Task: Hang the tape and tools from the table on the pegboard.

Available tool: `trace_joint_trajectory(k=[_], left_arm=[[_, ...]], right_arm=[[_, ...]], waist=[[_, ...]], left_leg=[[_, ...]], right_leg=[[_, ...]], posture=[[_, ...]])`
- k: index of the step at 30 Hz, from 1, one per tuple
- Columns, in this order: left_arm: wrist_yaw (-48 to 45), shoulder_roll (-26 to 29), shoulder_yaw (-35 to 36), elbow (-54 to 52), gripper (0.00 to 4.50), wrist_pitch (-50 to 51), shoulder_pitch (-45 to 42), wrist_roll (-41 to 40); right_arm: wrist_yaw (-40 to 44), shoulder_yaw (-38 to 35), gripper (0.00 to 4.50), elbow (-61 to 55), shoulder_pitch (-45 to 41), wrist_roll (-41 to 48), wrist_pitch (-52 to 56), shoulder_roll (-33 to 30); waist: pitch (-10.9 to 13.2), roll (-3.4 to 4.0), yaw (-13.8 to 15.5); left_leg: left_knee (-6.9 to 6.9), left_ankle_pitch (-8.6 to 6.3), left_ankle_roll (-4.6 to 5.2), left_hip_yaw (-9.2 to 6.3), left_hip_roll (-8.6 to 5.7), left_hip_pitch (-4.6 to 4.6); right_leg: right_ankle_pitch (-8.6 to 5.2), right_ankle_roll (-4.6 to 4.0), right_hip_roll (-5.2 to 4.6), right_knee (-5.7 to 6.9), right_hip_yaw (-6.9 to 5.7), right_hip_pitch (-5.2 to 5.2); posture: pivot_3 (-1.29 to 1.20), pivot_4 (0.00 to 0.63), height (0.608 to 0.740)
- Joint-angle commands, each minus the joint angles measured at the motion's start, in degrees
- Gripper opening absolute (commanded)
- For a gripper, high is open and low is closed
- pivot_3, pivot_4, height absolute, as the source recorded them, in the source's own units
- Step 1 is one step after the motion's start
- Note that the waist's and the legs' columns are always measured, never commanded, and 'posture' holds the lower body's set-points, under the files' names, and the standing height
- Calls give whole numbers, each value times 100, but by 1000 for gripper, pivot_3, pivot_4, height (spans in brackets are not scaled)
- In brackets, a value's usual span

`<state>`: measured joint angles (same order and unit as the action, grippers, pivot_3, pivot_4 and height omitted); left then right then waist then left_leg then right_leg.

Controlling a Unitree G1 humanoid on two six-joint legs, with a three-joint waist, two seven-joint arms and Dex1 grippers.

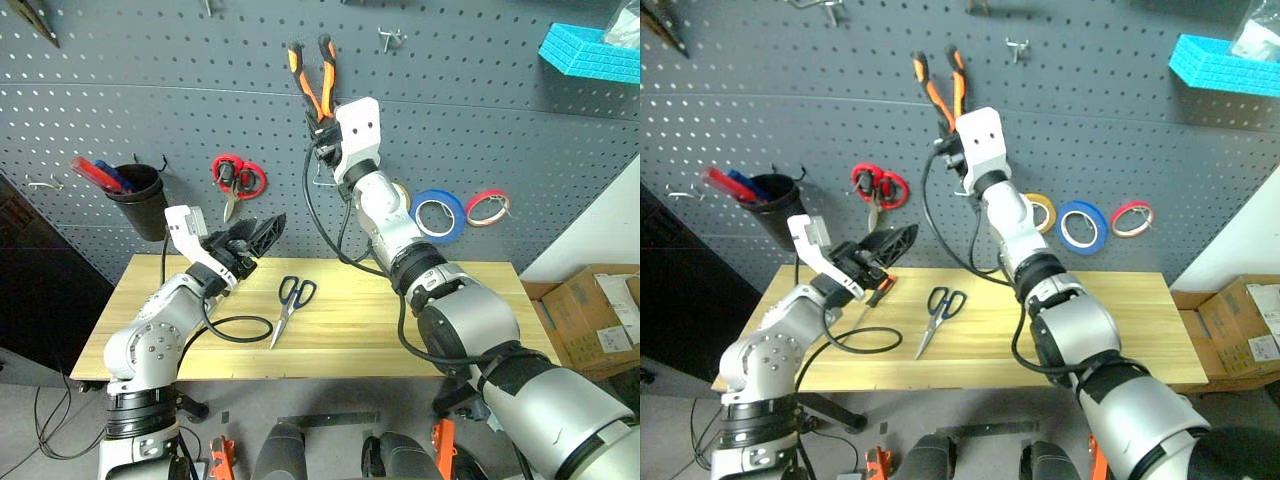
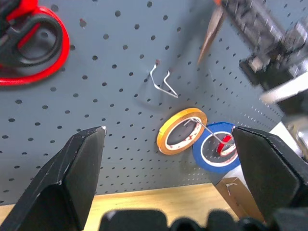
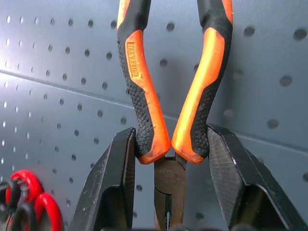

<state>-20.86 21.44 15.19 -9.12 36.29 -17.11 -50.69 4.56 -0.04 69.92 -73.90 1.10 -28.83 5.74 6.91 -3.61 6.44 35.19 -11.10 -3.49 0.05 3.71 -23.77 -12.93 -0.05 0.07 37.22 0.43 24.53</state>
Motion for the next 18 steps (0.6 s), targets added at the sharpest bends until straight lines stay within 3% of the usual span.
trace_joint_trajectory(k=[1, 10, 18], left_arm=[[-72, -6, -43, -314, 4500, 29, -70, -2], [85, 31, 118, -723, 4500, 283, 286, -114], [132, 25, 172, -786, 4500, 360, 316, -122]], right_arm=[[-17, -70, 1757, 93, -162, -72, -8, 114], [-15, -201, 1757, 539, -449, -211, 1248, 99], [1, -300, 1757, 510, -584, -197, 1532, -70]], waist=[[1, 1, 1], [8, 11, 101], [18, 27, 136]], left_leg=[[0, 0, 0, 0, 0, 1], [0, 0, 1, -5, 1, 1], [1, 12, 20, -10, 1, 47]], right_leg=[[0, 0, 0, 2, 0, 0], [-1, -1, 0, 4, -3, 0], [-9, -8, 2, 16, -12, -38]], posture=[[342, 38, 740], [382, 65, 740], [380, 72, 740]])
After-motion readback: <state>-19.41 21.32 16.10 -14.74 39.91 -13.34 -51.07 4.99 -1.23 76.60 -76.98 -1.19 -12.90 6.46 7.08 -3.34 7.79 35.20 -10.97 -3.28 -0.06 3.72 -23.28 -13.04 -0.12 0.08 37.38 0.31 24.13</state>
